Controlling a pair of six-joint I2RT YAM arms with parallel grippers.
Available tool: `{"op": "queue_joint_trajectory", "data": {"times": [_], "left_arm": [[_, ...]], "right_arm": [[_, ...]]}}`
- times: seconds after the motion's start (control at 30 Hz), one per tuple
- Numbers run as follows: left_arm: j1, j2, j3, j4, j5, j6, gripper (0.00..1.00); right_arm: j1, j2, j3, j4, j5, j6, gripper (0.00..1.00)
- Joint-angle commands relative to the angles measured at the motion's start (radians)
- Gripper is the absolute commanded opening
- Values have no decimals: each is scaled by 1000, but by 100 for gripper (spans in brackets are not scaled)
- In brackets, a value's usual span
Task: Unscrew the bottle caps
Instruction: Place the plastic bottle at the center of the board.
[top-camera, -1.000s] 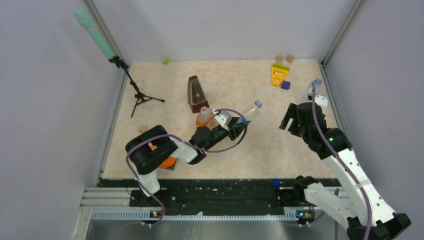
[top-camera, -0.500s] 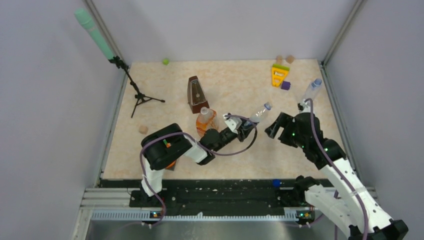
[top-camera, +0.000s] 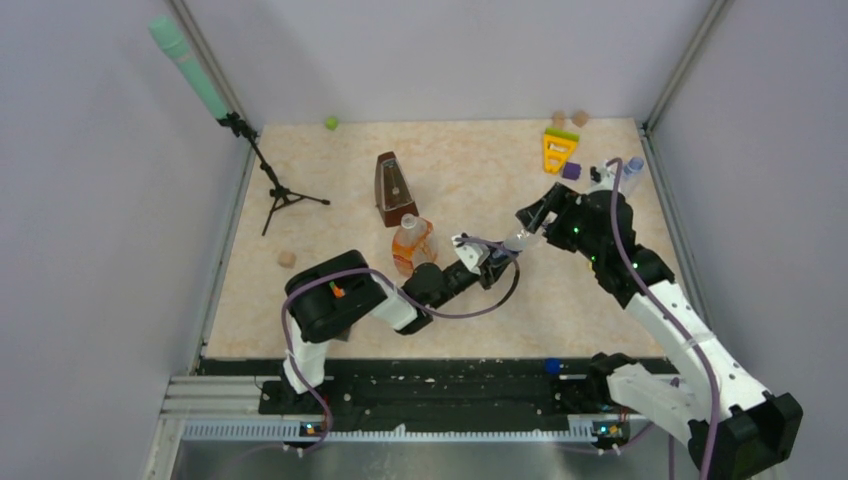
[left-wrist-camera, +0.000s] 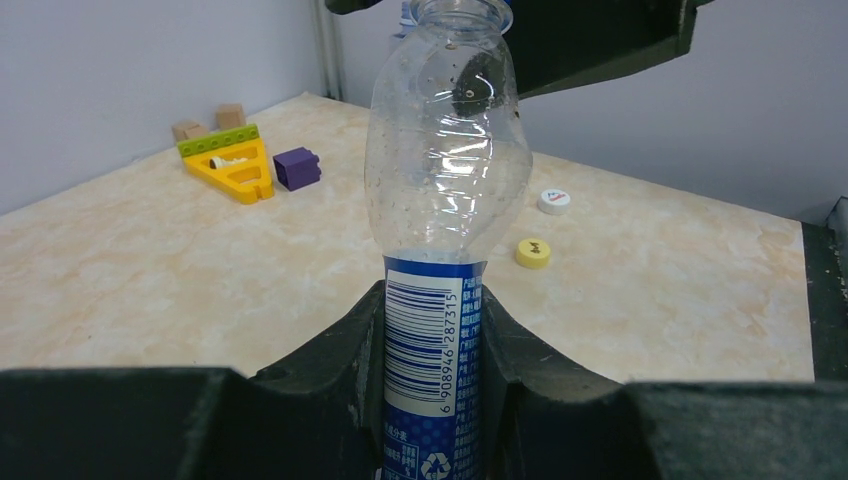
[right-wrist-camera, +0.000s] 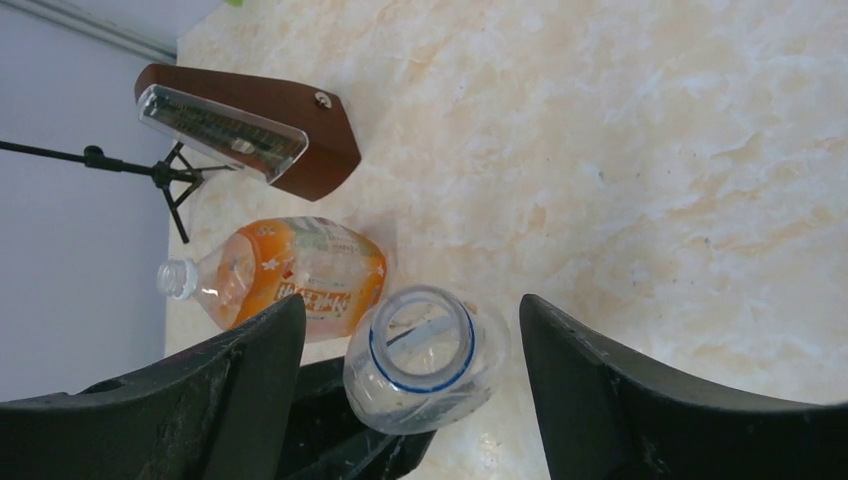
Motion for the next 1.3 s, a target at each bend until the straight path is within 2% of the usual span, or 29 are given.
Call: {"op": "queue_joint_trajectory", "data": {"times": [0.0,0.13,0.2,0.23,0.33,0.4,0.43,0.47,0.5,0.53,0.73,0.8,0.93,1.1,1.2,1.27], "left_arm": [[-10,-27,-4,128,-47,15,4],[-9,-20,4,128,-47,40,4],[-9,-15,13,128,-48,38,4],[-10,-13,17,128,-46,36,5],[-9,-15,19,128,-49,31,10],[-10,-17,15,128,-54,27,26],[-10,-18,11,128,-58,27,40],[-9,-19,6,128,-61,27,66],[-10,-23,-1,128,-60,26,86],[-9,-30,-9,128,-53,26,90],[-7,-116,-93,116,-37,27,91],[-2,-160,-118,72,-44,-7,92],[1,-292,-133,-146,-25,-39,93],[1,-437,-56,-503,41,-60,94],[2,-485,-44,-590,36,-65,95],[1,-506,-51,-594,20,-72,95]], "right_arm": [[-7,56,92,64,-36,-37,74],[-8,61,88,94,-64,-75,46],[-7,50,69,122,-70,-88,38],[-8,51,64,123,-70,-103,30],[-8,57,63,124,-70,-144,19],[-8,56,57,148,-88,-172,8],[-6,53,50,167,-89,-179,4],[-6,51,43,188,-92,-188,3],[-6,51,40,206,-95,-203,0],[-4,51,34,225,-92,-216,0],[36,60,15,310,-19,-368,0],[85,77,26,312,66,-466,0],[126,98,-4,370,99,-574,1],[160,71,-79,461,141,-650,3],[162,54,-107,465,129,-672,7],[163,39,-136,479,116,-665,15]]}}
